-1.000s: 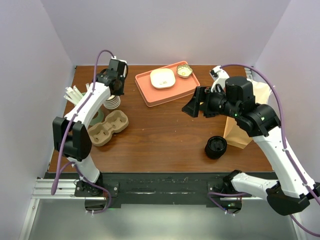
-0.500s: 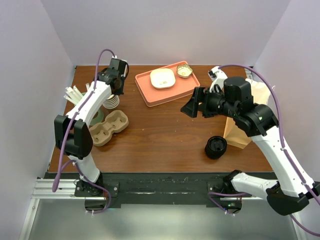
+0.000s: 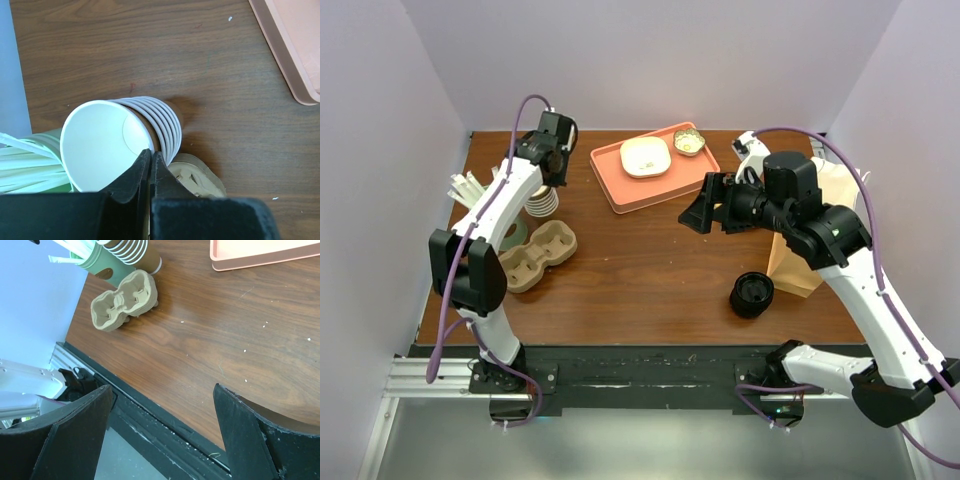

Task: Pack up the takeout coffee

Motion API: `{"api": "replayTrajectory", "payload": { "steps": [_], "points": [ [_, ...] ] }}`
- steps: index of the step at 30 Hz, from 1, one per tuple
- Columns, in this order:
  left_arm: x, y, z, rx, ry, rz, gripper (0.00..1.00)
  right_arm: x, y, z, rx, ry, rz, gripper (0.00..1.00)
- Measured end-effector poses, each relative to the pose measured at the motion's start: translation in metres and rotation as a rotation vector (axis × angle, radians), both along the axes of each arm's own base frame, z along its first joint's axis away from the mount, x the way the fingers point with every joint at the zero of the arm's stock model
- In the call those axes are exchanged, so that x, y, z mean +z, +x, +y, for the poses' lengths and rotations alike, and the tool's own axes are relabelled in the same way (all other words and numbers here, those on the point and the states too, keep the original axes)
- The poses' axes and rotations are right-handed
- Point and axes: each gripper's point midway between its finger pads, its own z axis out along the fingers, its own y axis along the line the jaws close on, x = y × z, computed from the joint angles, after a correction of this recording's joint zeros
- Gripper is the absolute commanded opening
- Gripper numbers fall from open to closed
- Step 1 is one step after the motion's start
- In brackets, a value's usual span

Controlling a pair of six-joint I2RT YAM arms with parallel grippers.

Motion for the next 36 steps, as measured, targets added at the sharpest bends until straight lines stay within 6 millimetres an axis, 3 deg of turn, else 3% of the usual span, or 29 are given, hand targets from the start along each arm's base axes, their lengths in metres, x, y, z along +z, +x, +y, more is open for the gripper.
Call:
{"api": "replayTrajectory", "payload": {
  "steps": [8, 14, 22, 26, 28, 30, 33, 36],
  "points": [
    [0.033, 0.012, 0.001, 0.027, 0.044, -0.059, 0.00, 0.001, -0.001, 0.002, 0.006, 0.011, 0.002, 0.86],
    [0.059, 0.012, -0.011, 0.027, 0.092, -0.118, 0.00, 0.001, 0.001, 0.003, 0.002, 0.013, 0.009, 0.86],
    [0.092, 0.004, -0.047, -0.024, 0.087, -0.204, 0.00, 0.012, 0.007, -0.005, -0.053, -0.001, -0.015, 0.86],
    [0.105, -0.020, -0.087, -0.112, -0.010, -0.223, 0.00, 0.021, 0.012, -0.018, -0.140, -0.007, -0.043, 0.86],
    [0.100, -0.042, -0.115, -0.175, -0.067, -0.213, 0.00, 0.023, 0.012, -0.027, -0.190, -0.014, -0.049, 0.87],
    [0.082, -0.070, -0.143, -0.251, -0.109, -0.167, 0.00, 0.026, 0.012, -0.036, -0.236, -0.015, -0.060, 0.86],
    [0.036, -0.111, -0.181, -0.353, -0.148, -0.056, 0.00, 0.034, 0.008, -0.049, -0.300, -0.004, -0.082, 0.86],
    [-0.007, -0.139, -0.207, -0.411, -0.153, 0.051, 0.00, 0.040, 0.003, -0.058, -0.338, 0.014, -0.098, 0.86]
  ]
}}
